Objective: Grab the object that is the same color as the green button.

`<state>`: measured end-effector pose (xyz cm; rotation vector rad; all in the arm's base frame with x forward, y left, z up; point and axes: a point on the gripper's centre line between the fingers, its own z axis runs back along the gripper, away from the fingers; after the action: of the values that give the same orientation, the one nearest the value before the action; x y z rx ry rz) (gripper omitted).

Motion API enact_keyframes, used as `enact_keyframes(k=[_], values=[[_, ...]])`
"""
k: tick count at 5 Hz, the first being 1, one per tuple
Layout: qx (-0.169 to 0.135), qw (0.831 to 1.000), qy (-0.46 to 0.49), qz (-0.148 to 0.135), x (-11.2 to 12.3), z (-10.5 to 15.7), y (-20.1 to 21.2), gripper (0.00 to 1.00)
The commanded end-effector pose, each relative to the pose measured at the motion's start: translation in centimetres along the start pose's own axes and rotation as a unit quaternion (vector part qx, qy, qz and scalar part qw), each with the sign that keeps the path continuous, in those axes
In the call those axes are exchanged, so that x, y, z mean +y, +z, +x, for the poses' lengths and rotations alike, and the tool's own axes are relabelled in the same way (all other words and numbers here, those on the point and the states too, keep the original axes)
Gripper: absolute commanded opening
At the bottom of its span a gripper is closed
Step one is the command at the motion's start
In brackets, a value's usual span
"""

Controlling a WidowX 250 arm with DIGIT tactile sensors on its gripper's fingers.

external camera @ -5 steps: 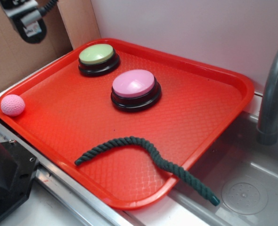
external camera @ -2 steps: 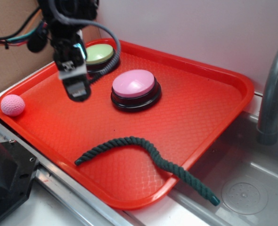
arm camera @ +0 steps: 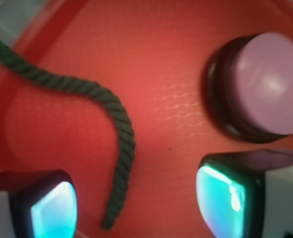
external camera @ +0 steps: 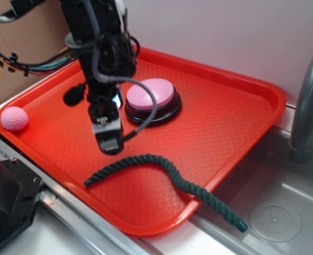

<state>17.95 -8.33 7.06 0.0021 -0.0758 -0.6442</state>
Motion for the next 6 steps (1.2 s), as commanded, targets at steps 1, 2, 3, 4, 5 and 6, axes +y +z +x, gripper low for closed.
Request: enact_keyframes(k=[1, 2, 3, 4, 5, 6], values=[[0.019, 0.999, 0.025, 0.022, 0.0, -0.2, -3.4, 1.00], [0.019, 1.000, 0.013, 0.014, -0.6, 0.0, -4.7, 1.00], [0.020, 1.000, 0.007, 0.013, -0.9, 0.2, -5.2, 1.00], [0.034, 0.999, -0.007, 0.001, -1.0, 0.1, -5.5, 0.00], [0.021, 1.000, 0.004, -0.003, -0.9, 0.0, -5.7, 0.00], [0.020, 1.000, 0.013, -0.005, -0.7, -0.1, -5.8, 0.00]])
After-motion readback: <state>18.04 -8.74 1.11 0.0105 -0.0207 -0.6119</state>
